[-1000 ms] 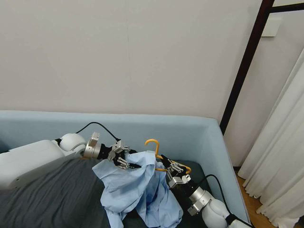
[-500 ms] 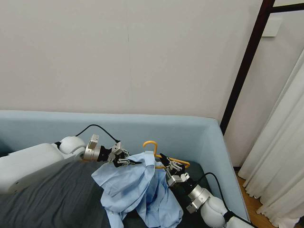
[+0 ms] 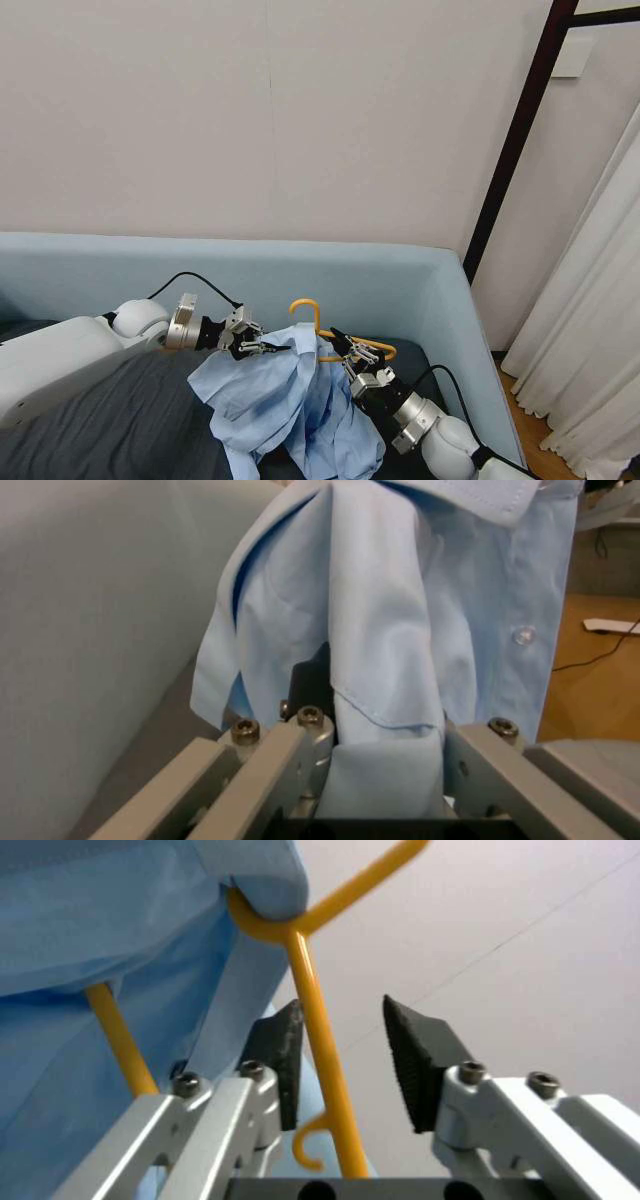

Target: Pick up the clothes from the sofa and hang them on the clothes hanger.

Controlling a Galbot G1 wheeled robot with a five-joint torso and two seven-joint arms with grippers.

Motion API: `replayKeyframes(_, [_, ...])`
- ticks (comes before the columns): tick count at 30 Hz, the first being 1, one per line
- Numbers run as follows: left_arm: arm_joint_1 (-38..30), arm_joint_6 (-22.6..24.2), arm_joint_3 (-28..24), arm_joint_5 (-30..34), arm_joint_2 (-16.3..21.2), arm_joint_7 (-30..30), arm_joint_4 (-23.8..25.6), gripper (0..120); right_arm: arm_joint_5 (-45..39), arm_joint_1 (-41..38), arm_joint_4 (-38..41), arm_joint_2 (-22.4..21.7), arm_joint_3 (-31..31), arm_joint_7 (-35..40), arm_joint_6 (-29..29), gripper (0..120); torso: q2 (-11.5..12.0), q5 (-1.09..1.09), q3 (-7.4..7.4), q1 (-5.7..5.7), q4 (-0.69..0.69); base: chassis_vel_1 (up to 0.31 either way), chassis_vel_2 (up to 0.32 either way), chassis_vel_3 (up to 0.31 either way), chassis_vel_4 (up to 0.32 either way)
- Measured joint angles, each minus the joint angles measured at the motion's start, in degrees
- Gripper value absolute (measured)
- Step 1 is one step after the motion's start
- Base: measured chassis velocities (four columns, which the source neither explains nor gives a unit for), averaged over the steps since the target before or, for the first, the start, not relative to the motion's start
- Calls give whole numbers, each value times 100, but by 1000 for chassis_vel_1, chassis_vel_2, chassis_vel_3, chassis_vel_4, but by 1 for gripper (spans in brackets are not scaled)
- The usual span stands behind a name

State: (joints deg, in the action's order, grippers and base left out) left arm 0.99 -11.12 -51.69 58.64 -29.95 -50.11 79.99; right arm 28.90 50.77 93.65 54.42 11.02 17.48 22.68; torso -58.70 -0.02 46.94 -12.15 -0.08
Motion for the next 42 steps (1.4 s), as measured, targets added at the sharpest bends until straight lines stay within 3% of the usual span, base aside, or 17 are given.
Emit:
replayKeyframes(5, [508, -67, 543, -65, 265, 9, 30, 6, -118, 194, 224, -166, -11, -97, 63, 53, 0, 2, 0, 0, 0, 0, 0, 0, 0])
replayKeyframes(8, [1351, -173, 1587, -108, 468, 172, 169, 6, -230, 415, 436, -249, -87, -142, 140, 67, 0, 4, -1, 0, -2, 0, 0, 0, 0])
replayKeyframes(9, [1351, -173, 1587, -108, 468, 172, 169, 6, -230, 415, 436, -249, -87, -142, 140, 67, 0, 4, -1, 0, -2, 0, 0, 0, 0])
replayKeyframes(10, [1691, -190, 1911, -130, 536, 207, 228, 6, -327, 505, 509, -297, -102, -160, 147, 72, 0, 3, -1, 1, 1, 0, 0, 0, 0])
replayKeyframes(14, [2809, -222, 2882, -145, 702, 263, 379, 6, -1141, 867, 659, -424, -181, -183, -170, 88, -1, 0, -1, 1, -1, 0, 0, 0, 0])
replayKeyframes(15, [2809, -222, 2882, -145, 702, 263, 379, 6, -1141, 867, 659, -424, -181, -183, -170, 88, -1, 0, -1, 1, -1, 0, 0, 0, 0])
replayKeyframes(19, [3696, -289, 3646, -144, 882, 277, 621, 6, -2357, 1002, 589, -409, -56, -224, -846, 100, 0, 3, -1, 1, 0, 0, 0, 0, 0])
replayKeyframes(25, [3904, -381, 3747, -171, 885, 345, 726, 6, -3801, 791, 444, -239, 185, -336, -1670, 100, 0, 2, 0, 1, -1, 0, 0, 0, 0])
replayKeyframes(30, [3918, -387, 3742, -96, 950, 433, 933, 6, -5272, 124, -88, 221, 403, -367, -2586, 100, 0, 2, 0, 0, -1, 0, 0, 0, 0])
replayKeyframes(35, [3896, -387, 3730, -7, 1004, 441, 877, 6, -5819, -287, -660, 536, 478, -555, -2979, 100, 0, 1, 0, -1, 2, 0, 0, 0, 0])
replayKeyframes(42, [3856, -382, 3754, 106, 927, 465, 822, 6, -5922, -373, -1312, 876, 370, -722, -3092, 100, 0, 1, 1, 0, -2, 0, 0, 0, 0])
